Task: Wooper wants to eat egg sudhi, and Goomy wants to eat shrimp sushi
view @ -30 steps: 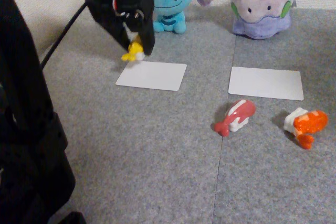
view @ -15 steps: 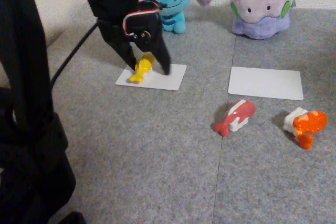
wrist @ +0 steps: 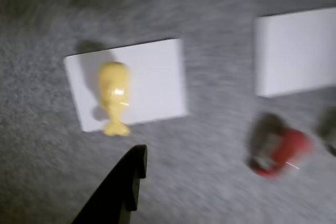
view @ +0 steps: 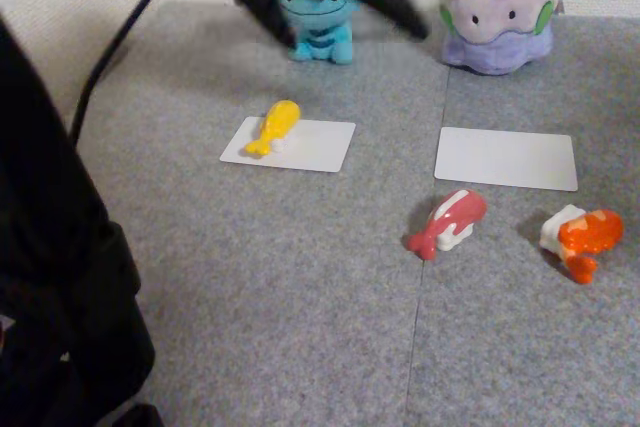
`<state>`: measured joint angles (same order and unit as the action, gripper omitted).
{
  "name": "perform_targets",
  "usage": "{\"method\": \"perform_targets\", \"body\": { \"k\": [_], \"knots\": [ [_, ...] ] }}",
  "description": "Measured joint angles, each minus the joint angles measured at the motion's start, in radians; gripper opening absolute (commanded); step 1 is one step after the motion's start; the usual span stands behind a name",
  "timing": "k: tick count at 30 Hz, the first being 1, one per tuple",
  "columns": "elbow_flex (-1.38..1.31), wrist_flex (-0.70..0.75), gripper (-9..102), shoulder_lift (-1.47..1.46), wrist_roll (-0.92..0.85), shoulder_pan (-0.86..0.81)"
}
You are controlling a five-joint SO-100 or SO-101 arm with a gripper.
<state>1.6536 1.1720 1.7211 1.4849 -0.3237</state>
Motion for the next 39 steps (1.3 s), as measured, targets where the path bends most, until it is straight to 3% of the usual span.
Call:
{"method": "perform_targets", "body": {
  "k": [6,11,17,21,39],
  "knots": [
    [0.0,0.035,51,0.081,-0.109,-0.284],
    [0.0,-0.014,51,-0.048,-0.13,-0.472],
    [0.0,-0.124,51,-0.302,-0.137,-0.503],
    [0.0,-0.216,42,-0.405,-0.133,-0.506],
    [0.0,-0.333,38,-0.434,-0.164,-0.557]
  ]
}}
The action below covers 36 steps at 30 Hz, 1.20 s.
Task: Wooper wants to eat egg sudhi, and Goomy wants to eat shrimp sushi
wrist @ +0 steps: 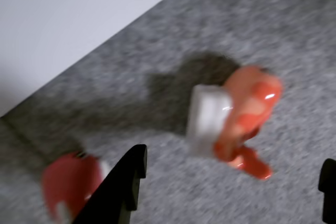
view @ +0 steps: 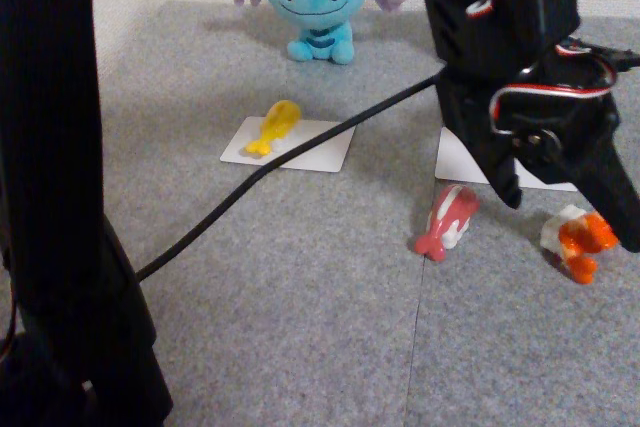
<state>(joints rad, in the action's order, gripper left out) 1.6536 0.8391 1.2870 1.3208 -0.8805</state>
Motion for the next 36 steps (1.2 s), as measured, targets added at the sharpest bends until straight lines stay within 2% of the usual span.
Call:
{"method": "perform_targets", "body": {
  "k": [7,13,36],
  "knots": [
    [0.002,-0.048,38,-0.023,-0.003,-0.037],
    [0.002,-0.058,29,-0.038,0.002,-0.028],
    [0.0,-0.081,22,-0.052,0.035,0.002]
  ]
}}
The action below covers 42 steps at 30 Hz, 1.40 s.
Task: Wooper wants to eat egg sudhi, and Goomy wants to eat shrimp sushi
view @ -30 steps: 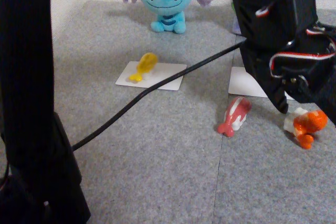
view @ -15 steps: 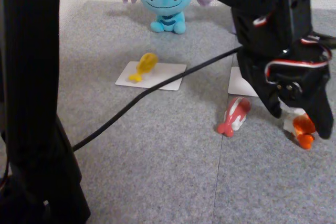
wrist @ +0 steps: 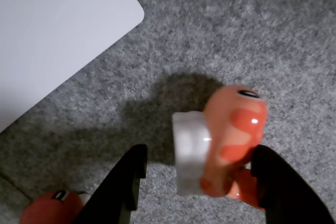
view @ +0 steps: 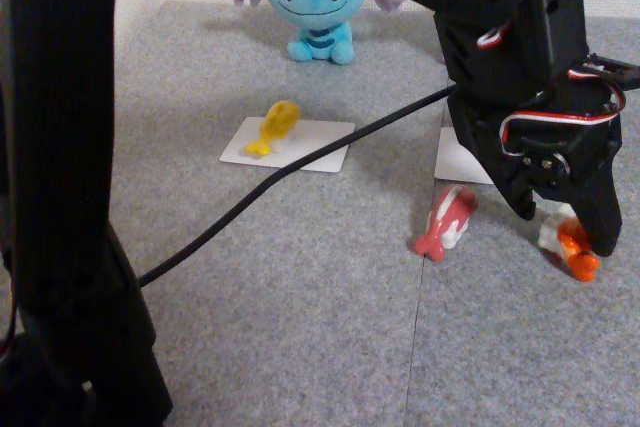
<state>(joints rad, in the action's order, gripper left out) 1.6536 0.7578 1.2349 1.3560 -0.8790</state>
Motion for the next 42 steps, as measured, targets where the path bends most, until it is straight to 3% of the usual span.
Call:
{"method": "perform_targets", "body": {
  "k": [9,42],
  "knots": [
    [0.0,0.0,13,0.0,0.002,-0.002],
    [0.0,0.006,9,0.094,-0.006,0.009]
  ]
}}
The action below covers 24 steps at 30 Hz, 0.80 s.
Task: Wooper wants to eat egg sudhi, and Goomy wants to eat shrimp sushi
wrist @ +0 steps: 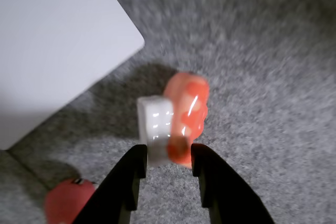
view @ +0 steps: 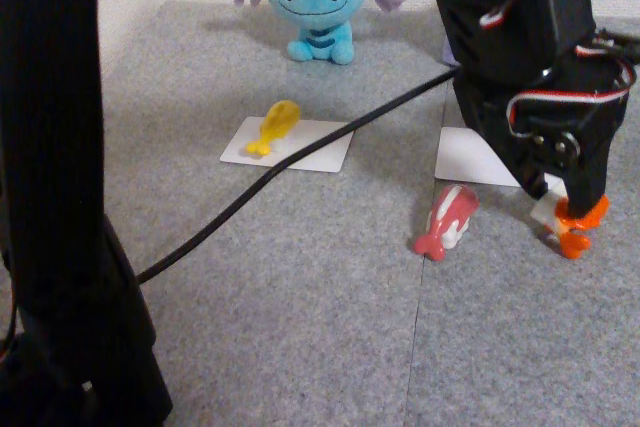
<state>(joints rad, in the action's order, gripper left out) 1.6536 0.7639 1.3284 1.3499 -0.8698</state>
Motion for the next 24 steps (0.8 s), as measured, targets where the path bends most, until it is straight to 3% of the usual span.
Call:
{"method": "perform_targets", "body": {
  "k": [8,13,16,21,24],
  "knots": [
    [0.0,0.0,10,0.018,-0.005,0.005],
    [0.0,-0.008,25,-0.031,-0.012,0.011],
    [0.0,-0.011,28,-0.083,-0.046,0.009],
    [0.0,-0.014,26,-0.098,-0.055,0.011],
    [0.0,-0.02,16,-0.098,-0.055,0.011]
  ]
}}
